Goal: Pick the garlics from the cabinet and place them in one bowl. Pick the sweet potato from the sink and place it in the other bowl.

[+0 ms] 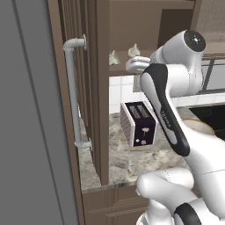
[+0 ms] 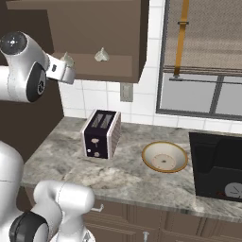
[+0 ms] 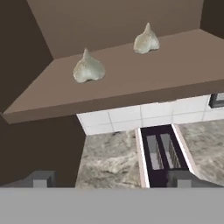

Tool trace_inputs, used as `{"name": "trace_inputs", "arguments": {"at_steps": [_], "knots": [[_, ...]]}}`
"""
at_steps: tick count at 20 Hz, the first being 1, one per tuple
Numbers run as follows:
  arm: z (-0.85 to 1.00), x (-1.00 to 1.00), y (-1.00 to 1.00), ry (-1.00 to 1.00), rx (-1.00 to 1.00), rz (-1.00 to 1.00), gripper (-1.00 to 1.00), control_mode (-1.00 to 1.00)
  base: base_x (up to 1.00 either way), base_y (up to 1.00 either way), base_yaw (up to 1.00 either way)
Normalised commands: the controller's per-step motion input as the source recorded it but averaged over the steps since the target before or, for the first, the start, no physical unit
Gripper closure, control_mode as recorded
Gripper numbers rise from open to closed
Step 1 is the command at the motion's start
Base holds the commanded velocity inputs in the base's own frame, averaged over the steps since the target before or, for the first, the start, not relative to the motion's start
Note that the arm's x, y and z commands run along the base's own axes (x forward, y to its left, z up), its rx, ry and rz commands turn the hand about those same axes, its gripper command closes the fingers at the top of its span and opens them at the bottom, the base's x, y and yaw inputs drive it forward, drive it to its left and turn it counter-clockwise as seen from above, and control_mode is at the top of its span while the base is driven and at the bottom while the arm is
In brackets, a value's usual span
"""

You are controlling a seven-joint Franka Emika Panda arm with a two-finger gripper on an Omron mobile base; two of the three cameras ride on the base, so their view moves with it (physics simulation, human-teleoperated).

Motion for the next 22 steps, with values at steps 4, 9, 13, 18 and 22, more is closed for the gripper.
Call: {"name": "trace_inputs", "arguments": {"at_steps": [4,9,13,18,22], "knots": [[0.46,0.0,0.23,-0.01,0.01,0.0,-1.0,-1.0,0.0,0.0,0.0],[0.06,0.1,0.23,-0.11,0.0,0.0,-1.0,-1.0,0.0,0.0,0.0],[-0.09,0.46,0.03,-0.06,0.0,0.0,-1.0,-1.0,0.0,0.0,0.0],[-0.07,0.59,0.0,-0.03,0.0,0.04,-1.0,-1.0,0.0,0.0,0.0],[0.02,0.34,0.0,0.0,0.0,0.06,-1.0,-1.0,0.0,0.0,0.0]]}}
